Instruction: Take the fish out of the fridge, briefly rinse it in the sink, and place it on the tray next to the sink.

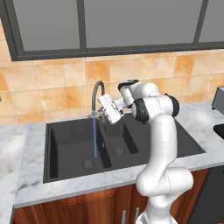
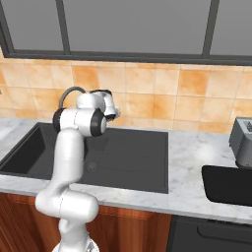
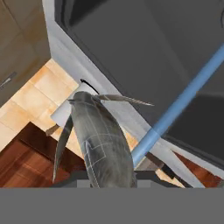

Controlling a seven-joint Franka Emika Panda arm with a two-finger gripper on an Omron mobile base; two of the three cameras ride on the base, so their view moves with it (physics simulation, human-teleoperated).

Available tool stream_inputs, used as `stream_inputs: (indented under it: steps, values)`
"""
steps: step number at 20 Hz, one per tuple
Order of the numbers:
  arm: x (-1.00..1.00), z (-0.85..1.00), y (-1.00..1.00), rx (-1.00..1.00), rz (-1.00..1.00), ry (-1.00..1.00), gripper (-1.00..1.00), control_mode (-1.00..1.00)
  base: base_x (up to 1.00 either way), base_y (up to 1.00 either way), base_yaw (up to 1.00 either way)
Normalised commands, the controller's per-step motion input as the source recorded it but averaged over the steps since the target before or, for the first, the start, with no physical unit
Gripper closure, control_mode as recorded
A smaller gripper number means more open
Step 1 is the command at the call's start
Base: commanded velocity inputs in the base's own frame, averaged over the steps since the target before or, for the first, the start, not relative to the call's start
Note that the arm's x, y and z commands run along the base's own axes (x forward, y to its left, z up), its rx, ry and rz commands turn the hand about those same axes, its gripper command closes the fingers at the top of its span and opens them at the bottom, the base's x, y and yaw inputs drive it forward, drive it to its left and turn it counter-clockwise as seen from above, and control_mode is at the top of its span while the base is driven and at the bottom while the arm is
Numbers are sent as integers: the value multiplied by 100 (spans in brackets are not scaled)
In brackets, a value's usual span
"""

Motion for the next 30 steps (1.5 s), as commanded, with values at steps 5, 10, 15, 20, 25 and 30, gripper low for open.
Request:
stream_inputs:
  steps: [5, 10, 15, 20, 25, 30]
  values:
    - [-99, 0, 4, 0, -4, 11, 100, -100, 0, 0, 0]
    - [-100, 0, 1, 0, -12, 6, 100, -100, 0, 0, 0]
    - [-100, 49, 0, -1, -18, -1, 100, -100, 0, 0, 0]
    - [-100, 100, 0, -21, -20, -3, 100, -100, 0, 0, 0]
    - [-98, 97, 0, -48, -18, 7, 100, -100, 0, 0, 0]
    - [-100, 36, -1, -67, -17, 18, 100, -100, 0, 0, 0]
